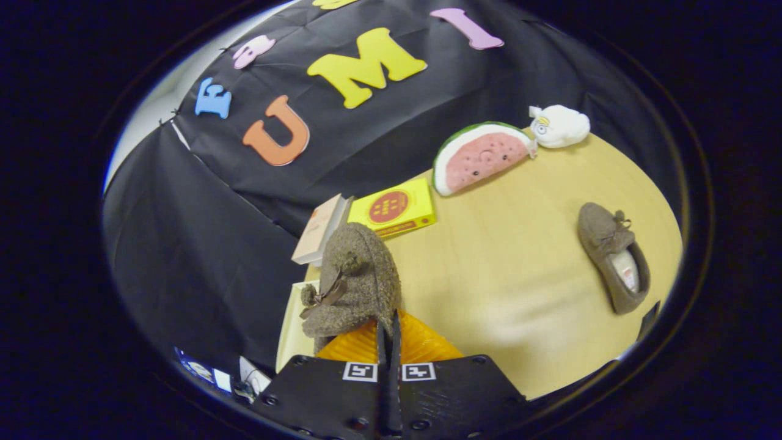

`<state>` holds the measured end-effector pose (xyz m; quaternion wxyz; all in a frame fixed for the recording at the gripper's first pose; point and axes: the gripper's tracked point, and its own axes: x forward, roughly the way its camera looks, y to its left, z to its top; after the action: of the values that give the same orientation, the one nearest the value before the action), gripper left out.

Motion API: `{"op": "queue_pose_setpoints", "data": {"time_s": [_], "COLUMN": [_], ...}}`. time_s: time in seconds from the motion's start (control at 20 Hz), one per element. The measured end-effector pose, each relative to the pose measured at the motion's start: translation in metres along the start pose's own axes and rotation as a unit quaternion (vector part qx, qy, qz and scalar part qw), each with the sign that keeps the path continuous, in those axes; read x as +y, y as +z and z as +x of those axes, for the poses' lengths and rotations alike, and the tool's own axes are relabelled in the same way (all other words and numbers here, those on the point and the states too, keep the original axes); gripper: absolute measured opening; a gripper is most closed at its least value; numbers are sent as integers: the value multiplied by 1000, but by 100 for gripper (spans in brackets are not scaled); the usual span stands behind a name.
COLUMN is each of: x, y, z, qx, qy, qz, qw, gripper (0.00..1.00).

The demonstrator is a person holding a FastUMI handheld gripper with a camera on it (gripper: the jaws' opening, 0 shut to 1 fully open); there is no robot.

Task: Open the storage box then place both shoes into the box .Put the left shoe in first, then the right shoe, with the right side of both shoes facing outward in a uniform manner.

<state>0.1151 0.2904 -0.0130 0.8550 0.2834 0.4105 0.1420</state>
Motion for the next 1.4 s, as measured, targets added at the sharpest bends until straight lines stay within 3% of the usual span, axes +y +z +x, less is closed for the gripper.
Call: {"op": "queue_pose_setpoints", "data": {"time_s": [0.2,0.35,0.7,1.0,1.15,1.25,1.35,1.4], "x": [78,108,118,132,135,134,124,116], "y": [-23,-47,-103,-116,-117,-123,-132,-133], "z": [32,68,123,148,152,151,149,148], "qx": [19,34,61,64,67,84,104,107], "qy": [25,13,-35,-38,-32,-29,-47,-54], "qz": [43,66,78,66,44,46,35,28], "qw": [999,997,995,995,996,995,993,992], "gripper": [0,0,0,3,14,28,54,55]}}
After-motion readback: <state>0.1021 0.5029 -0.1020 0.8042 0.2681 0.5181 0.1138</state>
